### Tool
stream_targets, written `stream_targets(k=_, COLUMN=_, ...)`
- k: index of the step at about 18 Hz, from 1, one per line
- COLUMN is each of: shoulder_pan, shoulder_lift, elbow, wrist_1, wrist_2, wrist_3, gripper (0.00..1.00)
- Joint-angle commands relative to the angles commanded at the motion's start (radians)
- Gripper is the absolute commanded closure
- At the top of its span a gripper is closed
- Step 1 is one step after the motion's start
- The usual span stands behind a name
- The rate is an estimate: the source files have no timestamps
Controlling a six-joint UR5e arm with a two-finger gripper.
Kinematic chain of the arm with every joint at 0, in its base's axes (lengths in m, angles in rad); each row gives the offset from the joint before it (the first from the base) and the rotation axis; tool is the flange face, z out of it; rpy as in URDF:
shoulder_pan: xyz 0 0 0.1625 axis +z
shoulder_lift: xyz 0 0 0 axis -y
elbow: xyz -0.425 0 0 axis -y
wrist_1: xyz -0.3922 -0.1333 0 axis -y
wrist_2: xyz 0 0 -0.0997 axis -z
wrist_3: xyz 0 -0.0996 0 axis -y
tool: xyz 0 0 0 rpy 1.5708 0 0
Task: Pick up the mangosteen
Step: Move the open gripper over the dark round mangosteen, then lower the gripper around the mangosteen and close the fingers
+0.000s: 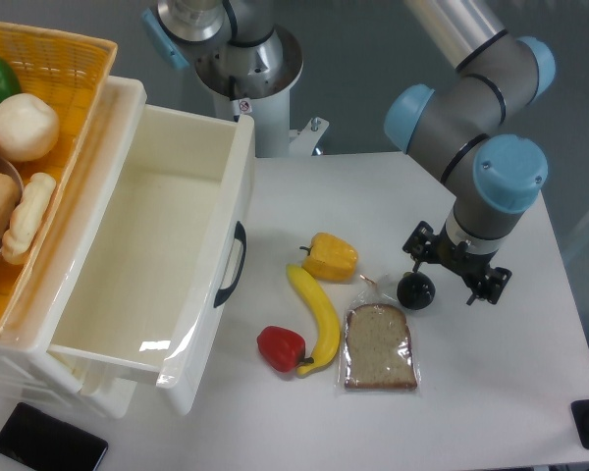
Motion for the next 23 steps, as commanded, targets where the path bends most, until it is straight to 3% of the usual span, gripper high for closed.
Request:
stream_targets(k=7, shoulder_pan=0.003, shoulder_lift=0.003, elbow=-0.02, wrist_1=-0.002, wrist_2=-0.005, wrist_3=-0.009, gripper=0.0)
stream_targets(k=14, shoulder_pan=0.008, shoulder_lift=0.011, elbow=-0.104, wrist_1=0.015, wrist_2=-0.006, wrist_3=-0.032, gripper=0.0)
stream_targets(k=23, shoulder_pan=0.023, shoulder_lift=-0.015, elbow=-0.121, wrist_1=0.029, wrist_2=-0.015, wrist_3=-0.038, gripper=0.0)
